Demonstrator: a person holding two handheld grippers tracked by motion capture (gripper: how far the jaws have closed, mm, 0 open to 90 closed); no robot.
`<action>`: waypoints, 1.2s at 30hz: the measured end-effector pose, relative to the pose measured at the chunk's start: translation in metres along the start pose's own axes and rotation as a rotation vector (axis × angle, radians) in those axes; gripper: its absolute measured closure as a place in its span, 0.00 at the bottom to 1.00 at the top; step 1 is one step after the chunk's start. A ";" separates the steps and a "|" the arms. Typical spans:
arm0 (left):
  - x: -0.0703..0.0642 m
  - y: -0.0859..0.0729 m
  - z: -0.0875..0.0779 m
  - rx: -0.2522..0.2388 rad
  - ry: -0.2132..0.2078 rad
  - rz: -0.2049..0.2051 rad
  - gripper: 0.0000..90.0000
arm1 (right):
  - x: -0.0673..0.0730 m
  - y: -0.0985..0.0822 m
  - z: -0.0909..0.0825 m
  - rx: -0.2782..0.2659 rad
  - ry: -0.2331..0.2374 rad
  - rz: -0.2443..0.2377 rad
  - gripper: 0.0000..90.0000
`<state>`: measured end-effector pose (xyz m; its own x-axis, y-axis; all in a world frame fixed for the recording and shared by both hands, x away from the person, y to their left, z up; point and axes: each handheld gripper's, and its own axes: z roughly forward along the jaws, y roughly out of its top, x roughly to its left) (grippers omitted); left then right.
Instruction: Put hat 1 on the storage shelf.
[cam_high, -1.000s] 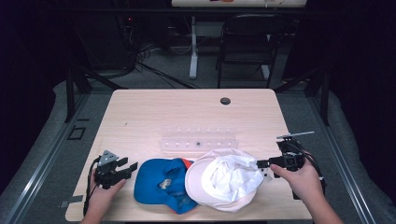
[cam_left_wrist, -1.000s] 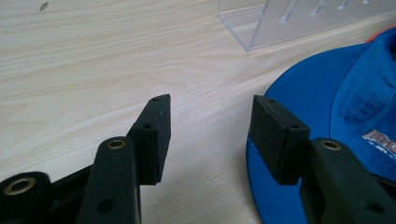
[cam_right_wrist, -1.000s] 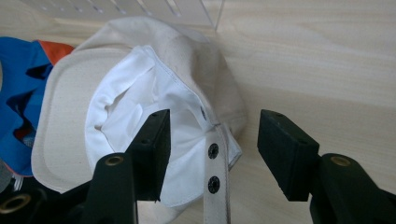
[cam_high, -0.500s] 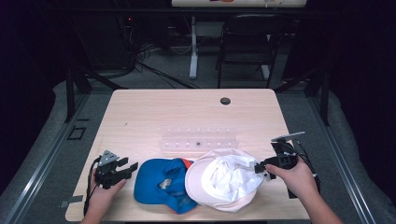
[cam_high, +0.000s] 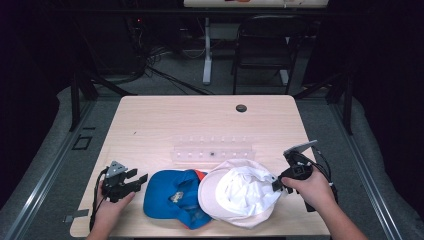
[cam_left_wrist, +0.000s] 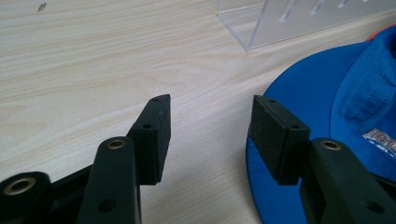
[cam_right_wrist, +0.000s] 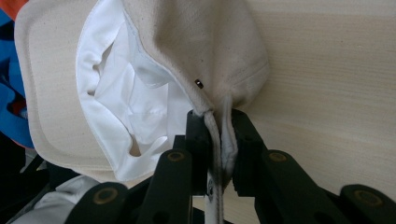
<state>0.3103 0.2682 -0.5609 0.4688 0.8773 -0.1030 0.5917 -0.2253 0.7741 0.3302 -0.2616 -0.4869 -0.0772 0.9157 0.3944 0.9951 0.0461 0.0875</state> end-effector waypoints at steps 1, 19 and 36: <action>0.000 0.000 0.000 0.000 0.000 0.000 0.54 | 0.000 0.001 -0.001 0.025 -0.006 -0.016 0.90; 0.001 0.000 -0.001 -0.003 0.001 0.005 0.54 | 0.014 0.002 -0.027 0.011 0.124 0.006 0.91; 0.000 0.001 -0.002 0.007 0.000 0.005 0.54 | 0.029 0.006 -0.058 0.012 0.320 0.032 0.91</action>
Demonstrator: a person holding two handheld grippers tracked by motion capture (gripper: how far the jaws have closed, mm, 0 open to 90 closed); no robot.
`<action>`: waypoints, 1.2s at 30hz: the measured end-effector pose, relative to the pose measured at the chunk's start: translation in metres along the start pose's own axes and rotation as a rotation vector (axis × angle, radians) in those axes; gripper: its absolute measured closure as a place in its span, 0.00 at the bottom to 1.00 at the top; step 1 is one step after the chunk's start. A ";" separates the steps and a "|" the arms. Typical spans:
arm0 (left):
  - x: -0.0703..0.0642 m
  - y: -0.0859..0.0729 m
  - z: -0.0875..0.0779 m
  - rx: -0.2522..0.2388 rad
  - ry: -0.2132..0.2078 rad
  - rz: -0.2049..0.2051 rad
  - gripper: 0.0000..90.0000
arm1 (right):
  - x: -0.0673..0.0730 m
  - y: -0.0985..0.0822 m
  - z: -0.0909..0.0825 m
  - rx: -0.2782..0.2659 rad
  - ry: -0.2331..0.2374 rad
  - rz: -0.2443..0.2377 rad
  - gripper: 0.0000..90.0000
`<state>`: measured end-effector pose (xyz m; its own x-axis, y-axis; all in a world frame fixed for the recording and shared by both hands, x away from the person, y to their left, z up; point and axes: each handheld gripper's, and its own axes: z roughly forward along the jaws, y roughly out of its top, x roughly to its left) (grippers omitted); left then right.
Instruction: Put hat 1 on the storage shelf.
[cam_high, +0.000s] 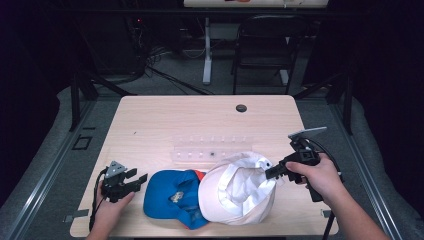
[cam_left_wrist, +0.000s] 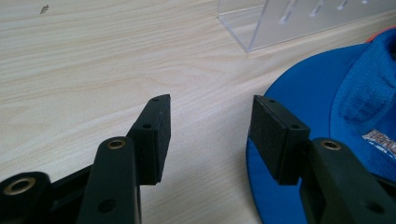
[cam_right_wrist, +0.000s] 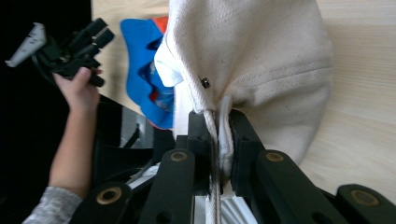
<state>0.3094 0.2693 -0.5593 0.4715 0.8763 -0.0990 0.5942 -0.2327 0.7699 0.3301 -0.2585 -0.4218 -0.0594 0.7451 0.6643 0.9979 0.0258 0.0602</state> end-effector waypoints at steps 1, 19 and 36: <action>0.000 0.000 0.000 0.000 0.000 0.000 0.54 | 0.000 0.000 0.000 0.000 0.000 0.000 0.91; 0.000 -0.001 0.000 -0.010 0.001 -0.006 0.54 | 0.014 0.000 -0.002 0.007 0.288 0.054 0.91; -0.001 -0.001 0.001 -0.016 0.005 -0.004 0.54 | 0.036 0.002 -0.029 -0.100 0.459 0.029 0.91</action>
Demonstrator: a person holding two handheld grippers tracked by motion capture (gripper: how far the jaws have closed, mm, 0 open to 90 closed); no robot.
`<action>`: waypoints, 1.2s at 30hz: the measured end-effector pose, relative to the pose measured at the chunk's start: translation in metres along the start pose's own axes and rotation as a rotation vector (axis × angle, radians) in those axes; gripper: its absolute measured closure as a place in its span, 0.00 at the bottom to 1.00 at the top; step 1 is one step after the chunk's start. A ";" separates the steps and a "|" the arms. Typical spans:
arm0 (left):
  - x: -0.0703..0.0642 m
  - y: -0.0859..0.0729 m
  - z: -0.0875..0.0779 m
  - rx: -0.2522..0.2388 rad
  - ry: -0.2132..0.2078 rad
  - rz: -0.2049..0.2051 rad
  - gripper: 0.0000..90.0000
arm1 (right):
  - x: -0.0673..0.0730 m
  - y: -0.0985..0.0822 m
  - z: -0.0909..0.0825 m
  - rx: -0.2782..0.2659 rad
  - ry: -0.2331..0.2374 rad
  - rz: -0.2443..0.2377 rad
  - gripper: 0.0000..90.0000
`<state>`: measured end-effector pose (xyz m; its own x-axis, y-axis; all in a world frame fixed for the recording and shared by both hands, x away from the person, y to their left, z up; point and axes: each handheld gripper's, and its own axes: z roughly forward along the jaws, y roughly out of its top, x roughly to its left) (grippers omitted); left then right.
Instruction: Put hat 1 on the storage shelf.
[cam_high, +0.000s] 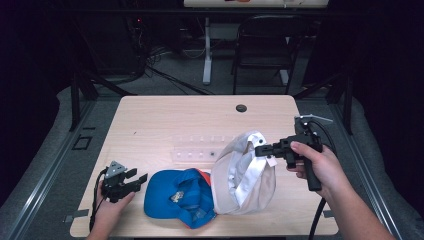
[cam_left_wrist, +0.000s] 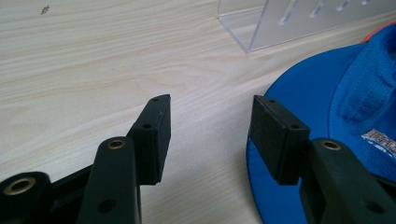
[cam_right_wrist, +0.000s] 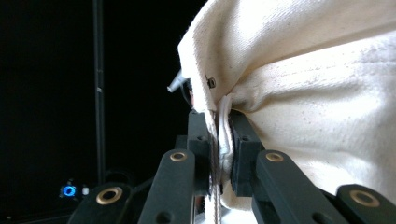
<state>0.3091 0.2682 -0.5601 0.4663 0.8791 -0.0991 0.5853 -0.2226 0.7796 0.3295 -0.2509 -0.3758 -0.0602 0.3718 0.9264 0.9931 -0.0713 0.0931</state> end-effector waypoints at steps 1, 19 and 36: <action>0.000 0.000 0.000 0.001 0.000 0.001 0.54 | 0.002 0.000 -0.001 -0.014 0.010 0.003 0.91; 0.000 0.001 0.000 -0.001 -0.001 0.005 0.54 | 0.028 0.021 -0.003 -0.103 0.065 -0.011 0.91; 0.001 0.001 0.000 -0.003 -0.007 0.004 0.55 | 0.073 0.053 0.038 -0.074 0.025 -0.077 0.91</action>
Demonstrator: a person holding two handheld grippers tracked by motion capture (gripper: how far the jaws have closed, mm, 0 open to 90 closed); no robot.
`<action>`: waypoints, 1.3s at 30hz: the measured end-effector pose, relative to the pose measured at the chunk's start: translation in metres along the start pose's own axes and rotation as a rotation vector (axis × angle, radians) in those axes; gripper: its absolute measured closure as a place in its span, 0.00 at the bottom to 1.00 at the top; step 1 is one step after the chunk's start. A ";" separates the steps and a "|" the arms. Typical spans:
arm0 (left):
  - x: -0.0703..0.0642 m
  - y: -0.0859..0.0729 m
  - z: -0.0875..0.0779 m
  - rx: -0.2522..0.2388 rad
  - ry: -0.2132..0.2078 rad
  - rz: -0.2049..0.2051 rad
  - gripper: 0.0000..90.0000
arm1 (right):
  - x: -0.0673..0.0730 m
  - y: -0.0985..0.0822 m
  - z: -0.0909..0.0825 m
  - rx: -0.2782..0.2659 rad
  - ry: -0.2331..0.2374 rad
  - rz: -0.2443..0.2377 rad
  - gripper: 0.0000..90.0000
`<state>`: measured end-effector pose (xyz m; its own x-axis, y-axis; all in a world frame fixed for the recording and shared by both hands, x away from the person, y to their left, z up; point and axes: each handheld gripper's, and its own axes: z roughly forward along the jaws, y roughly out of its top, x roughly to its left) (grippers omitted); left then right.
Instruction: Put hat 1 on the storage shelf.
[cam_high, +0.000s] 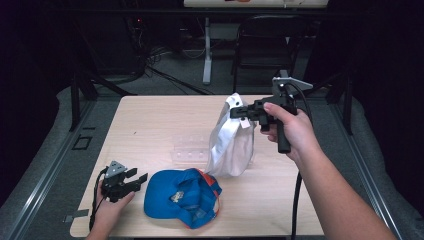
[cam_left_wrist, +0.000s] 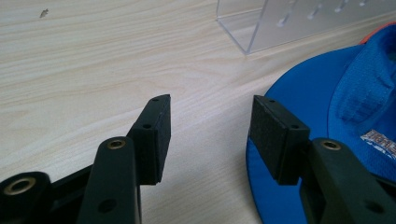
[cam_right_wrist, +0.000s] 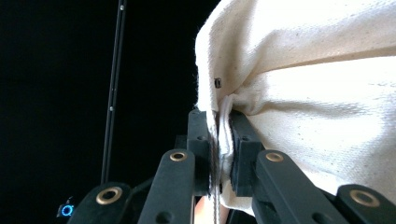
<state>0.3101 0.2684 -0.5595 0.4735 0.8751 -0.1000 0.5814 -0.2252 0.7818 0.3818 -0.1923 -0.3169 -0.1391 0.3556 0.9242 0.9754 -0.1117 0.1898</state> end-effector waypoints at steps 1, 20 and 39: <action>0.000 0.000 0.000 0.000 0.000 0.000 0.55 | 0.002 0.002 0.002 -0.001 -0.003 -0.002 0.91; -0.001 0.002 0.001 0.005 -0.011 0.014 0.55 | 0.013 0.043 0.048 0.032 -0.062 -0.032 0.91; -0.012 0.006 0.003 0.012 -0.020 0.059 0.55 | 0.010 0.065 0.080 0.059 -0.088 -0.020 0.91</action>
<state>0.3093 0.2552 -0.5555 0.5206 0.8512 -0.0661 0.5595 -0.2816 0.7795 0.4570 -0.1220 -0.3215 -0.1454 0.4374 0.8874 0.9814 -0.0496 0.1853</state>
